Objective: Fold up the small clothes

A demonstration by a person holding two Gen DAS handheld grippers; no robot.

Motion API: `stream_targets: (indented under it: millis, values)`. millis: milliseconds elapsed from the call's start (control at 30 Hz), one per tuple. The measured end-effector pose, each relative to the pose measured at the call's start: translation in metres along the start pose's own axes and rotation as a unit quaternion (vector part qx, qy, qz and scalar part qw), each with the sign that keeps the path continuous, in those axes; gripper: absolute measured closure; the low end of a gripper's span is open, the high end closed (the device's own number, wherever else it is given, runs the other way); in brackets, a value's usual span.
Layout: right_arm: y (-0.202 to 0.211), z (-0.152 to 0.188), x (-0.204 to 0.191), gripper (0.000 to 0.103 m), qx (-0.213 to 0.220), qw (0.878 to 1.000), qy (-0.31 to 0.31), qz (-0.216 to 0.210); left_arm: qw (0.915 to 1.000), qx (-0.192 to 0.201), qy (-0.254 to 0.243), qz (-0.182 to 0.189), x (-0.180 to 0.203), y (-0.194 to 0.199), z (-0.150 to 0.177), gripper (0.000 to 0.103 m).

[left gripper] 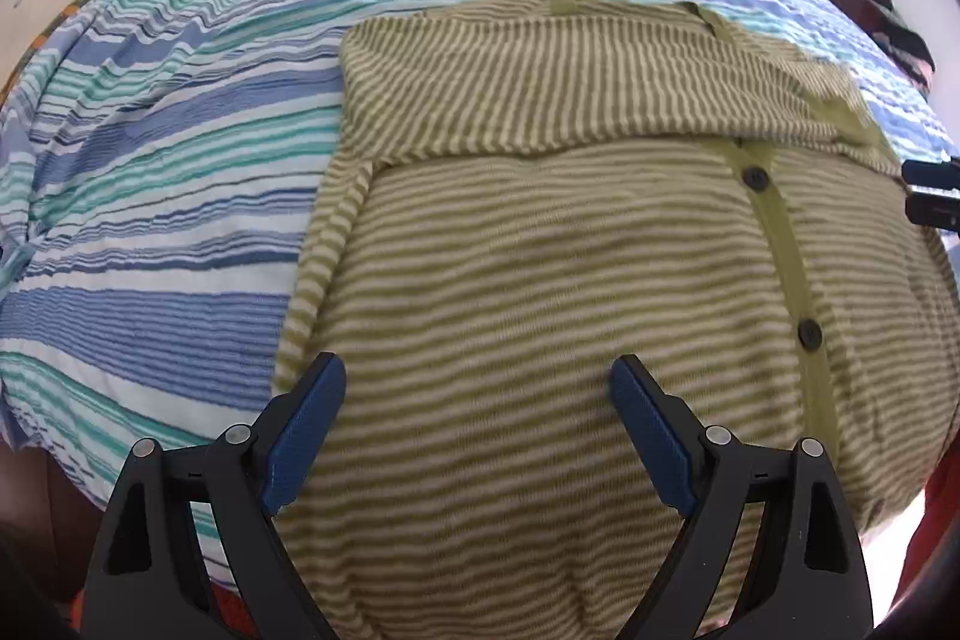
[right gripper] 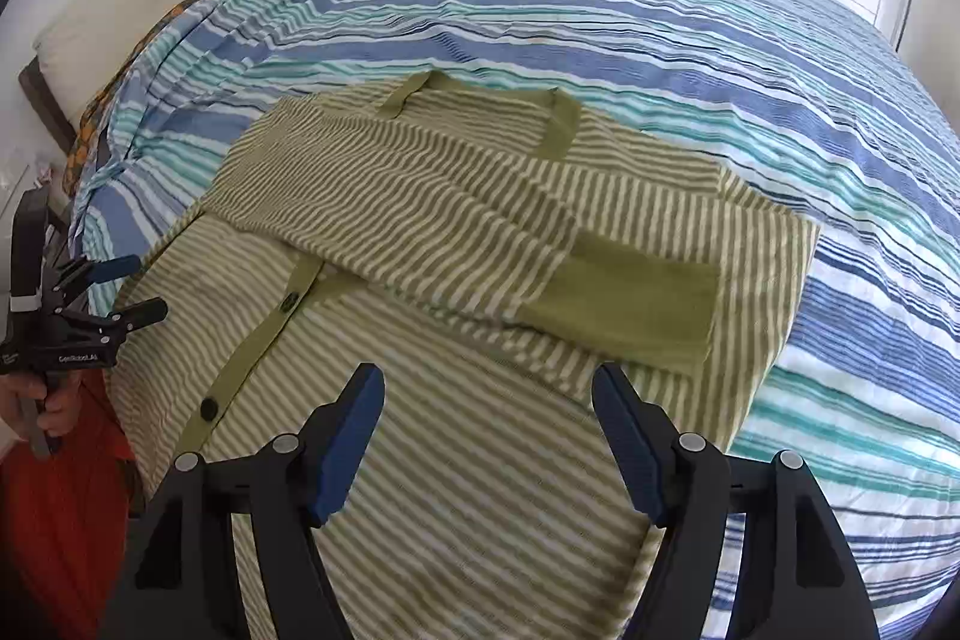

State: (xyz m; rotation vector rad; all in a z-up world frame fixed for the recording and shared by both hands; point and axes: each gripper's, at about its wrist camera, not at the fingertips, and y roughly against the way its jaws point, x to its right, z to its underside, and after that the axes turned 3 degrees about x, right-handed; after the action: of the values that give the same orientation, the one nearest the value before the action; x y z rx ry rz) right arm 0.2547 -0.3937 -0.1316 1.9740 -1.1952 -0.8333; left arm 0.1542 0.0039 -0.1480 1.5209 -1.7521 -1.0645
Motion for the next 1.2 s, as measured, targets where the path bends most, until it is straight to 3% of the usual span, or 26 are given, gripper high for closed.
stream_targets:
  millis: [133, 333, 467, 600, 1200]
  values:
    - [-0.003, 0.07, -0.038, 0.031, -0.068, 0.997, 0.039, 0.02, 0.9997, -0.018, 0.008, -0.011, 0.005, 0.005, 0.034, 0.011]
    - [0.021, 0.123, -0.041, 0.02, -0.052, 0.997, 0.006, 0.052, 0.9984, -0.051, 0.012, -0.022, 0.008, 0.005, 0.051, 0.008]
    - [0.021, 0.13, -0.036, 0.018, -0.033, 0.997, -0.026, 0.061, 0.9982, -0.048, 0.003, -0.036, 0.014, 0.004, 0.056, 0.006]
    - [0.021, 0.131, -0.043, 0.014, -0.025, 0.996, -0.012, 0.08, 0.9982, -0.048, 0.014, -0.034, 0.012, 0.004, 0.059, 0.004]
    - [0.021, 0.136, -0.044, 0.011, -0.012, 0.996, -0.016, 0.084, 0.9982, -0.049, 0.012, -0.032, 0.008, 0.002, 0.06, 0.002]
